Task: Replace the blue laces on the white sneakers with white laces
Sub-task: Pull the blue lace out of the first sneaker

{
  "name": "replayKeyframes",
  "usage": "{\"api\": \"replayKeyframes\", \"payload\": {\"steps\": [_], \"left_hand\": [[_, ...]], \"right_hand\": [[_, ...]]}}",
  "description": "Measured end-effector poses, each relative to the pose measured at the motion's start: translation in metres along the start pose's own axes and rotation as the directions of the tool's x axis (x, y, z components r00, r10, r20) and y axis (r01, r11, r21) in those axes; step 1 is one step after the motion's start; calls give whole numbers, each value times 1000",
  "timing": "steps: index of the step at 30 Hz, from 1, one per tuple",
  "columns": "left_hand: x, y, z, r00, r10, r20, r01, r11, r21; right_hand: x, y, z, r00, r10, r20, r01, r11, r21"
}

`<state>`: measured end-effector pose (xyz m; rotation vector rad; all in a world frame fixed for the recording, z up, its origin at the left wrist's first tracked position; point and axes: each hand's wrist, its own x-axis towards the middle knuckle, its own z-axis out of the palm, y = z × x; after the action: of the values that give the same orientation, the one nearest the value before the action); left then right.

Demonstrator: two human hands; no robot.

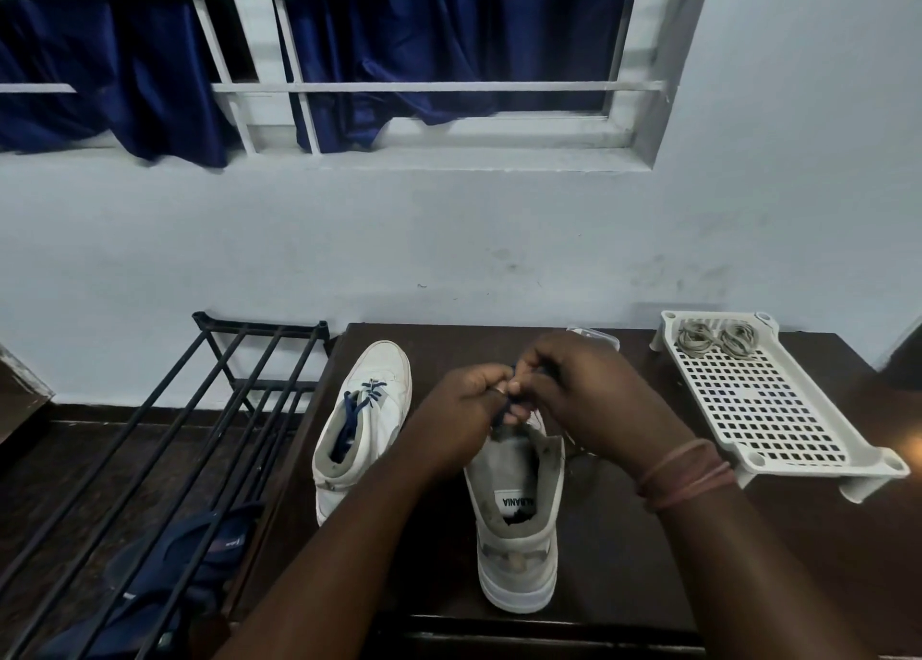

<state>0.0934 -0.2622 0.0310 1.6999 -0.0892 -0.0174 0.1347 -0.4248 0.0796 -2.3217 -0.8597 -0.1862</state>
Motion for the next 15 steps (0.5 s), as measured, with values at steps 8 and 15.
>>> {"api": "replayKeyframes", "payload": {"steps": [8,15], "left_hand": [[-4,4,-4,968,-9,250,138,852,-505],[6,8,-7,996,-41,-77,-38,594,-804]], "right_hand": [[-1,15,10,956,255,-148,-152,856,494],[-3,19,39,988,141,59,-151,961,232]]}}
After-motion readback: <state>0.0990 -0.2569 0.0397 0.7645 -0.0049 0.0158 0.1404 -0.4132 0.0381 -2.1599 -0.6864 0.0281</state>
